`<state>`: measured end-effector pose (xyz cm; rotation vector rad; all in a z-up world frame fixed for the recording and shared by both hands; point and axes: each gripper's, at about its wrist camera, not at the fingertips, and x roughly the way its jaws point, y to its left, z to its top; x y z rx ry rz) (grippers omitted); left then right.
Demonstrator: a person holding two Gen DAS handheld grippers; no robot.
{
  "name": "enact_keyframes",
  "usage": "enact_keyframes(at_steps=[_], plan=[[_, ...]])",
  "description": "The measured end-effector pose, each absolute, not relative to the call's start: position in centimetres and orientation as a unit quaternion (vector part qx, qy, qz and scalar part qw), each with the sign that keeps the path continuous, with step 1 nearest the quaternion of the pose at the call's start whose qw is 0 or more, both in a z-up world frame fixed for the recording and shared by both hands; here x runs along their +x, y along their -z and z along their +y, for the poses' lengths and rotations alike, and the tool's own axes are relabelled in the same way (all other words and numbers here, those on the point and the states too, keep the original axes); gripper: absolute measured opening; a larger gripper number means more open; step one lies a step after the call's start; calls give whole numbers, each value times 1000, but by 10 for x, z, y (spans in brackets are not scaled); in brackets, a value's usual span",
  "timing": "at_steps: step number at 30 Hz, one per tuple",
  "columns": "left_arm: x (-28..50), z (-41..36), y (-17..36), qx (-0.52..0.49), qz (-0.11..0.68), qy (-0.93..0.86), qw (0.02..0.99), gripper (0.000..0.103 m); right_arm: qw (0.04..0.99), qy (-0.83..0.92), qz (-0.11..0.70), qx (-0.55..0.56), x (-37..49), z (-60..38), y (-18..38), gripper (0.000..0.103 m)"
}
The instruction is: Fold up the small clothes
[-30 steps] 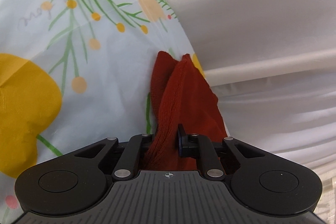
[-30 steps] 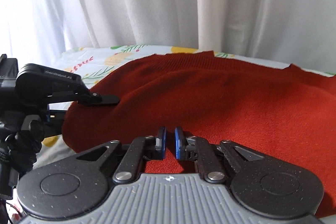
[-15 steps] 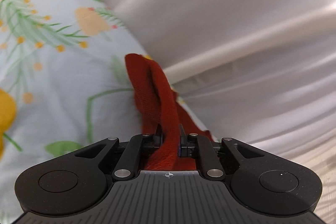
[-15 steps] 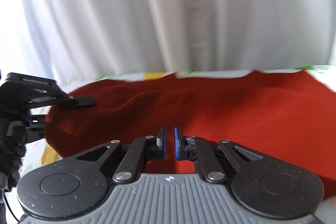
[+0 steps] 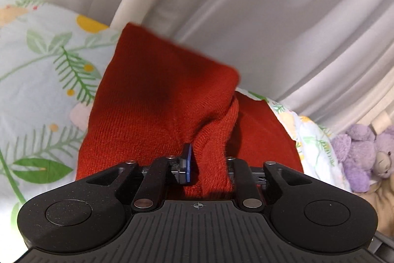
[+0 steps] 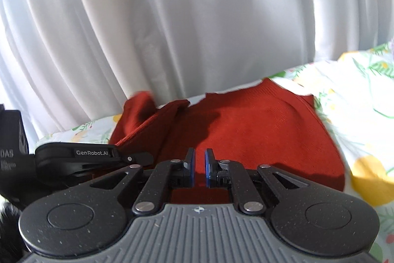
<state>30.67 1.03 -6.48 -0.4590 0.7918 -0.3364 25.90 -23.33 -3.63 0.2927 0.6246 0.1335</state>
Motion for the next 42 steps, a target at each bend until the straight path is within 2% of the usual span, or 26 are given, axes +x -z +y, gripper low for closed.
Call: enact_keyframes(at_steps=[2,3,7,10,15,17,18,21,24,26,27,29,30,33,37,38,39,42], plan=[[301,9,60,-205,379,192,882,46,936,-67,312,148,262,-236,37,7],[299,10,57,-206,383,215,875,55,936,-69,311,150,263,-237,36,7],[276,42,39,-299,383,255,836,56,940,-87,293,149,268,-232,26,8],[261,69,27,-340,341,224,847,68,935,-130,291,153,275,-217,19,8],[269,93,52,-322,384,92,860,64,918,-173,335,124,289,-186,40,8],[272,93,68,-340,407,91,843,64,904,-158,383,105,296,-180,60,7],[271,92,74,-345,414,91,837,65,899,-151,398,100,297,-181,70,3],[264,97,78,-365,409,113,829,68,897,-165,392,120,296,-193,65,3],[262,112,69,-391,402,109,821,68,898,-152,373,175,303,-215,57,15],[263,118,71,-410,387,87,821,72,888,-138,370,233,313,-233,56,40],[264,123,71,-412,386,73,822,74,877,-143,370,270,320,-241,59,44],[271,125,74,-413,394,43,820,75,844,-162,376,346,335,-254,68,61],[273,126,75,-415,399,25,817,76,822,-175,384,382,343,-260,74,62],[281,126,86,-427,408,9,807,77,783,-186,400,439,362,-261,90,62],[285,123,89,-453,407,28,793,77,782,-209,402,428,374,-246,86,62],[285,122,90,-463,408,38,786,77,788,-209,404,416,376,-240,84,59],[287,121,93,-473,408,48,779,77,796,-208,403,401,376,-235,81,56],[287,115,93,-494,405,69,766,78,826,-199,408,335,376,-214,71,25]])
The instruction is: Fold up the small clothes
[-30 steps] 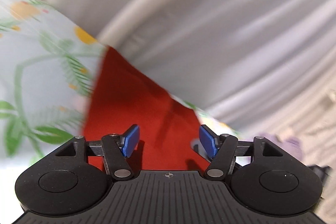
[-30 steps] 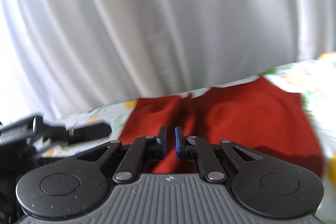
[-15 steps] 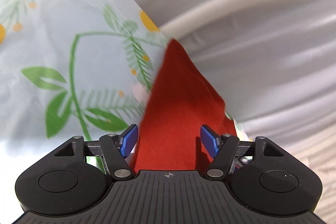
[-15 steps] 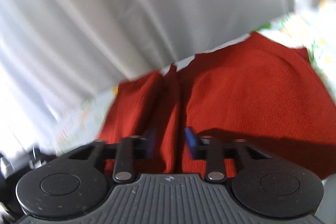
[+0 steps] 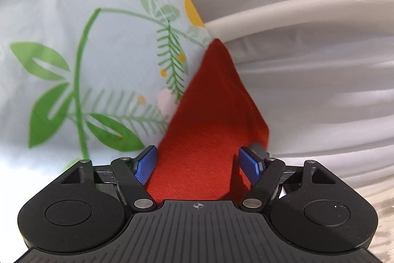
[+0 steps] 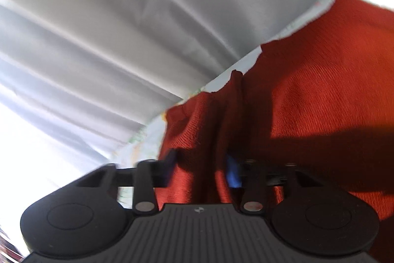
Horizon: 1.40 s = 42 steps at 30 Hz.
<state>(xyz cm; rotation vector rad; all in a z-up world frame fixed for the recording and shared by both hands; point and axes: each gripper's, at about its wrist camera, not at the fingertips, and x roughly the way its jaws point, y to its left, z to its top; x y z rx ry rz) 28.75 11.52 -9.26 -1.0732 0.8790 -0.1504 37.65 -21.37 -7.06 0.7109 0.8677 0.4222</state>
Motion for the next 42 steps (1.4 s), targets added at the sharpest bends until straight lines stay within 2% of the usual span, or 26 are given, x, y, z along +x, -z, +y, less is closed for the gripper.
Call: enact_keyframes(at_steps=[2,7,11,13,14,17,20,21,23,25,31,36,42], plan=[[288,112,86,-483,405,74,773,78,850,-188,401,285,372,-205,62,15],[283,109,64,-454,392,77,796,79,913,-160,341,158,341,-203,22,11],[283,94,51,-391,404,79,823,80,951,-122,277,54,306,-217,-5,11],[284,82,55,-382,411,93,823,80,956,-94,278,18,298,-227,-4,9],[285,74,59,-382,420,101,817,79,955,-79,286,12,298,-233,1,0],[291,54,70,-380,435,122,807,80,945,-47,323,19,304,-253,15,0],[290,55,70,-392,426,132,804,82,924,-82,354,121,300,-277,18,6],[290,58,71,-402,425,131,800,82,915,-101,359,157,299,-284,20,12],[288,65,70,-413,425,120,796,82,900,-122,362,212,292,-293,25,48],[282,71,66,-405,422,102,805,82,885,-136,367,252,281,-298,31,56],[259,90,58,-329,411,14,850,86,821,-178,401,364,265,-298,65,57],[255,94,69,-327,433,-7,840,86,802,-187,409,393,242,-297,76,58],[244,80,64,-267,439,-19,858,86,782,-195,421,417,240,-287,85,57]])
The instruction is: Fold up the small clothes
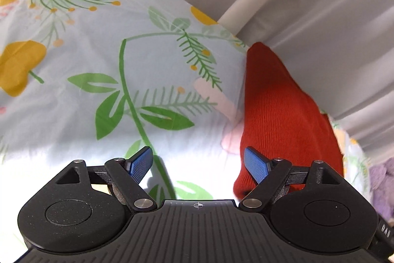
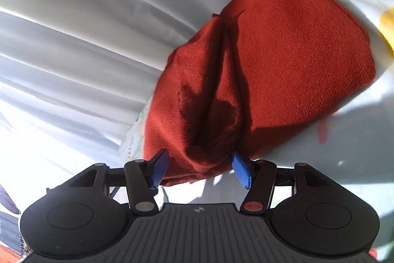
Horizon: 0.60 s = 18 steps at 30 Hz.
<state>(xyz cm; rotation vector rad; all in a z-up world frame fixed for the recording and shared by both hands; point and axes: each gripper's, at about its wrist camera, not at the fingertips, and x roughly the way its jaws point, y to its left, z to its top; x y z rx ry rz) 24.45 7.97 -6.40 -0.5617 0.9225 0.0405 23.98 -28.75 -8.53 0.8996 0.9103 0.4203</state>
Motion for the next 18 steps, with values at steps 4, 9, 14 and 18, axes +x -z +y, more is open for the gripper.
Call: enact_keyframes(at_steps=[4,9,14,18], plan=[[238,74,62,-247,446,-27,860,86,790,-181,419,409,243,-275,82,28],[232,70,56,-209,452,-31,866,86,799,-183,390,418,239,-273,70,17],[229,63,59,-197,461,-19,865,86,822,-139,405,376,246,-282,72,17],[229,58,62,-182,469,-26,864,86,833,-154,420,324,250,-273,65,24]])
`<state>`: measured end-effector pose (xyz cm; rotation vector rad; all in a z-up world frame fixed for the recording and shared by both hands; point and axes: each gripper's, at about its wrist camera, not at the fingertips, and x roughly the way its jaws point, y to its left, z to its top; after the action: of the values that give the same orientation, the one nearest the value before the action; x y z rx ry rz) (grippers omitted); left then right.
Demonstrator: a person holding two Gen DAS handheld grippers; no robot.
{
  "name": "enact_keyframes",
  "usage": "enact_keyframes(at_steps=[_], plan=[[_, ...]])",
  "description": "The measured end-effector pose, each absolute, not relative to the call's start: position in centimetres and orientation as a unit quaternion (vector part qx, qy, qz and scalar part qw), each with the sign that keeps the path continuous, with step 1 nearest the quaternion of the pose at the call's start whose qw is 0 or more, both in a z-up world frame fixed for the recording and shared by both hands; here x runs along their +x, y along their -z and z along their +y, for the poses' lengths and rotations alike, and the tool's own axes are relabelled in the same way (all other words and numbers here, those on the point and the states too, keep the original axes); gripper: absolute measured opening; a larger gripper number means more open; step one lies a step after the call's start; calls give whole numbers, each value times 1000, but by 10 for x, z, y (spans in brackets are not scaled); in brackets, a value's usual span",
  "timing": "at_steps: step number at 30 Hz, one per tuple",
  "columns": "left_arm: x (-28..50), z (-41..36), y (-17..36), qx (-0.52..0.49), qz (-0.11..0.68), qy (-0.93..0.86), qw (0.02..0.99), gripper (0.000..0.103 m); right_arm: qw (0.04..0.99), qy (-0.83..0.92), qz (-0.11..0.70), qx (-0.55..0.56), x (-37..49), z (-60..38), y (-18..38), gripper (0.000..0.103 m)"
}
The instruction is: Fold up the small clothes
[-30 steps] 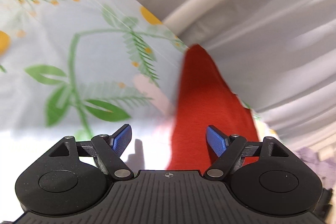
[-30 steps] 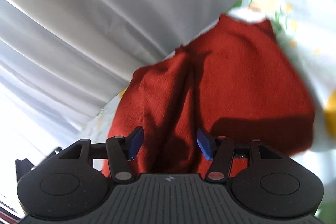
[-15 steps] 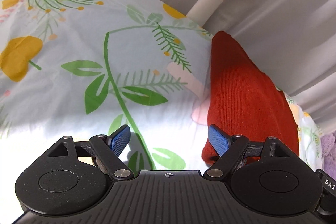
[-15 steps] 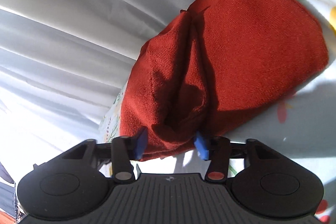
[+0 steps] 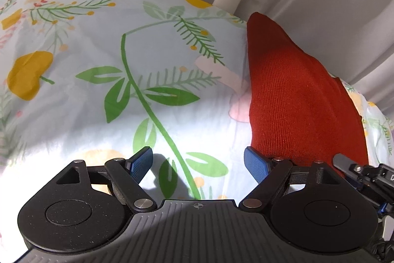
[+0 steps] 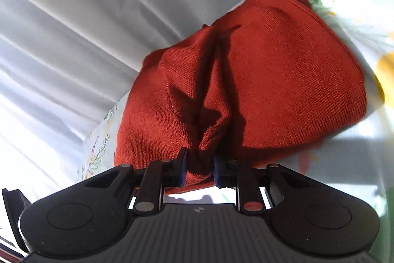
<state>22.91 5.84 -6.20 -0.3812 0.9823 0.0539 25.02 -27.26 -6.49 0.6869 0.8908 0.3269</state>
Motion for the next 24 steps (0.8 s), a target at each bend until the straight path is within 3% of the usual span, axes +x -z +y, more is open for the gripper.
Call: enact_keyframes(at_steps=[8,17,21,24], plan=[[224,57,60,-165,469,-12,867,86,830,-148,385,375,266,-311,52,59],[223,31,60,-100,466,31,879,86,797,-188,408,403,323,-300,68,60],[230,25,64,-82,460,21,884,87,794,-204,422,388,341,-281,71,55],[236,20,65,-74,462,12,884,87,816,-199,426,336,345,-264,64,24]])
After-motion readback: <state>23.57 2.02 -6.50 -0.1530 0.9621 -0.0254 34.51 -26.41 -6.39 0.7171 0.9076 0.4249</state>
